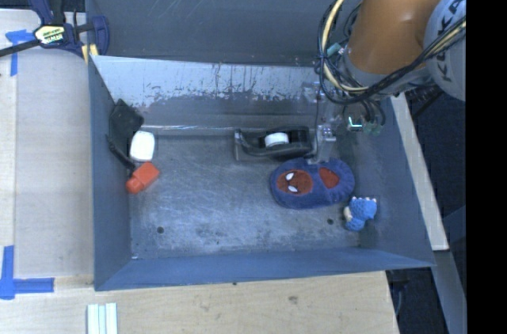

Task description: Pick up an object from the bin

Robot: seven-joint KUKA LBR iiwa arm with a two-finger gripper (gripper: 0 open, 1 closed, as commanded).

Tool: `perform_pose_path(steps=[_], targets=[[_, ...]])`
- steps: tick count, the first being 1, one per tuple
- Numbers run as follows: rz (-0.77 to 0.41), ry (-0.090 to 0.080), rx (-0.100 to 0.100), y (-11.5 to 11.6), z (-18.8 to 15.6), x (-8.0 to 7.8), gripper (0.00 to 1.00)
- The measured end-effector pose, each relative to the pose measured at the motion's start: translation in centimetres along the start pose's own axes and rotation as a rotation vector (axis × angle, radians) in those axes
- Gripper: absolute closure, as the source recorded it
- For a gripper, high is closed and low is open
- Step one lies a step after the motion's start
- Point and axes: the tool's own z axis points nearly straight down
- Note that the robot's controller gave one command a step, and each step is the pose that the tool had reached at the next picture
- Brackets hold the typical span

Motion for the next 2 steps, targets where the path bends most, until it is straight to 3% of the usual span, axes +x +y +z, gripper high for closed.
perform_pose_path(steps=[1, 2], targets=[[-0.058, -0.016, 0.001, -0.01, 11.24, 0.33, 0.0], [-0.057, -0.035, 0.002, -0.05, 10.44, -0.2, 1.0]])
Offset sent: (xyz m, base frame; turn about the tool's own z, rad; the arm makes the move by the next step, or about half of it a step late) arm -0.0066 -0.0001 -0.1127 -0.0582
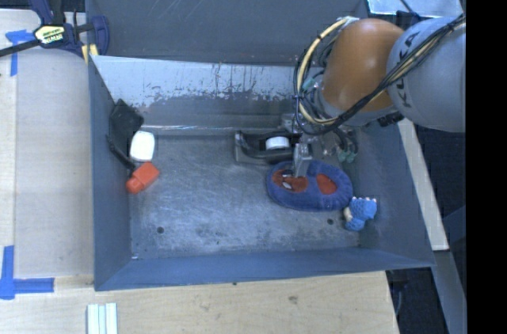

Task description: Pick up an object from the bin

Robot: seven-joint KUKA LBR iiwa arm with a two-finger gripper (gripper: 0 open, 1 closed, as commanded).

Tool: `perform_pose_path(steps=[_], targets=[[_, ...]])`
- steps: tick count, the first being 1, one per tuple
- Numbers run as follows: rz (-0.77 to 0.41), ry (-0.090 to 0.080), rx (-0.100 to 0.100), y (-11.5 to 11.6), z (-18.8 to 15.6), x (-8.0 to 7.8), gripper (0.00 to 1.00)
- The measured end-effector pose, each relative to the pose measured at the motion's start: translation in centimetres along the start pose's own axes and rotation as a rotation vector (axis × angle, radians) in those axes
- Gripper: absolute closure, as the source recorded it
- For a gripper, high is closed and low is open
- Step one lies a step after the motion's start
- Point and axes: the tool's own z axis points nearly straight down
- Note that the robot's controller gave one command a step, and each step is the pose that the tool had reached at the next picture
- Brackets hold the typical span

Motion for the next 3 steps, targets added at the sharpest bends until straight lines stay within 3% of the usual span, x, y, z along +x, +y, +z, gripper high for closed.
perform_pose_path(steps=[1, 2, 3], targets=[[0.01, 0.025, -0.002, 0.4, -9.5, -0.2, 1.0], [0.009, 0.016, 0.0, -1.2, -21.3, -1.6, 1.0], [-0.005, 0.035, -0.004, -0.4, -8.6, 0.0, 1.0]])
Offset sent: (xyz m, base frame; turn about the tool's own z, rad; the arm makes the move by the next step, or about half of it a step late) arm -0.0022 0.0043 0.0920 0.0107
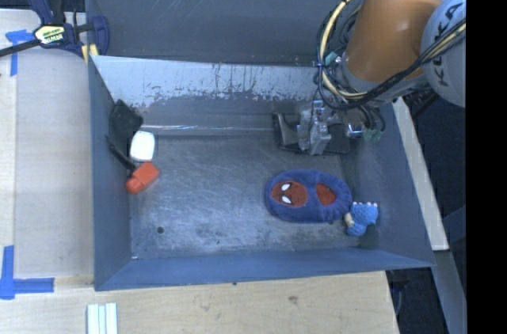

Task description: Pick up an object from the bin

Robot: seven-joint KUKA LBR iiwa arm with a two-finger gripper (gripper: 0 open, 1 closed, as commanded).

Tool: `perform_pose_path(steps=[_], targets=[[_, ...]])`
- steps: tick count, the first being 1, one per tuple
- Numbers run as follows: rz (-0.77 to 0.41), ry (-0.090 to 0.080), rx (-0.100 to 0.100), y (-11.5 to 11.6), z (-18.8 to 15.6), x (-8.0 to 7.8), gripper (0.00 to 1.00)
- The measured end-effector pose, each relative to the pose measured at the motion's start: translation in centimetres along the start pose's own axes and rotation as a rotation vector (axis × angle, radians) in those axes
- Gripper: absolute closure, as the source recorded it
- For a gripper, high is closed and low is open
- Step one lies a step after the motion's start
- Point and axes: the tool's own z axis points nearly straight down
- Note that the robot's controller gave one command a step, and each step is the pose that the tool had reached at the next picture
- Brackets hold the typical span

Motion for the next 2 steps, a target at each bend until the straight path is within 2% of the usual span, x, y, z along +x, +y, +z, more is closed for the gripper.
perform_pose_path(steps=[1, 2], targets=[[0.035, -0.001, 0.002, -4.29, 4.32, 4.03, 1.0], [0.029, -0.008, 0.002, -4.02, 4.0, 3.72, 0.0]])
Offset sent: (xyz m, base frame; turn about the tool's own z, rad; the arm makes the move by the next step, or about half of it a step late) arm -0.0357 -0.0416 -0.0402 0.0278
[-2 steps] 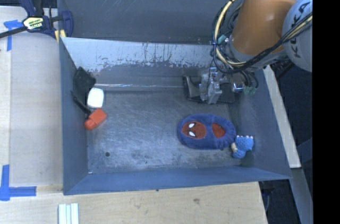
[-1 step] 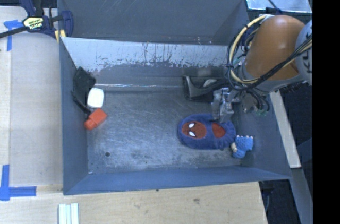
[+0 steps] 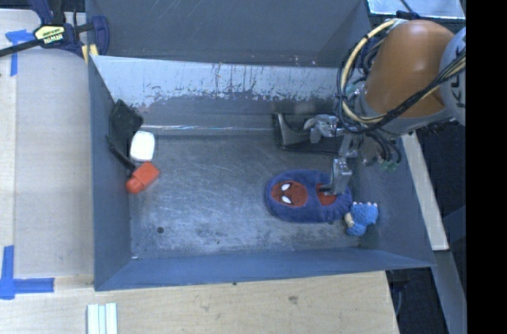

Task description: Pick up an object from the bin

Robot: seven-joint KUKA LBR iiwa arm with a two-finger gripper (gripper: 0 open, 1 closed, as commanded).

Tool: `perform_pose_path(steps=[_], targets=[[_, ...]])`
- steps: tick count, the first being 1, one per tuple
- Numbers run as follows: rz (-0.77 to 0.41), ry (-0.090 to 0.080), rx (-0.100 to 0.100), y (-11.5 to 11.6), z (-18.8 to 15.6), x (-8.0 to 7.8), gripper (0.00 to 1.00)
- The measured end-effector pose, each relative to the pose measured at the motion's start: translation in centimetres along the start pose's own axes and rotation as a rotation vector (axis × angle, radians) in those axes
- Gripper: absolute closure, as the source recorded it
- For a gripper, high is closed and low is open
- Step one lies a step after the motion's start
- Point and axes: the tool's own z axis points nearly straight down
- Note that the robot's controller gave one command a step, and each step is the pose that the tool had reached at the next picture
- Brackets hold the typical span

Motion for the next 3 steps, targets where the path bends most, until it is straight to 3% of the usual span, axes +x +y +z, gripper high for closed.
perform_pose_path(steps=[1, 2, 3], targets=[[-0.388, 0.003, -0.002, 3.1, 5.1, 3.9, 0.0], [-0.386, -0.012, 0.0, 3.1, 4.7, 3.4, 1.0], [-0.409, -0.007, 0.003, 1.2, -8.1, 5.6, 1.0]])
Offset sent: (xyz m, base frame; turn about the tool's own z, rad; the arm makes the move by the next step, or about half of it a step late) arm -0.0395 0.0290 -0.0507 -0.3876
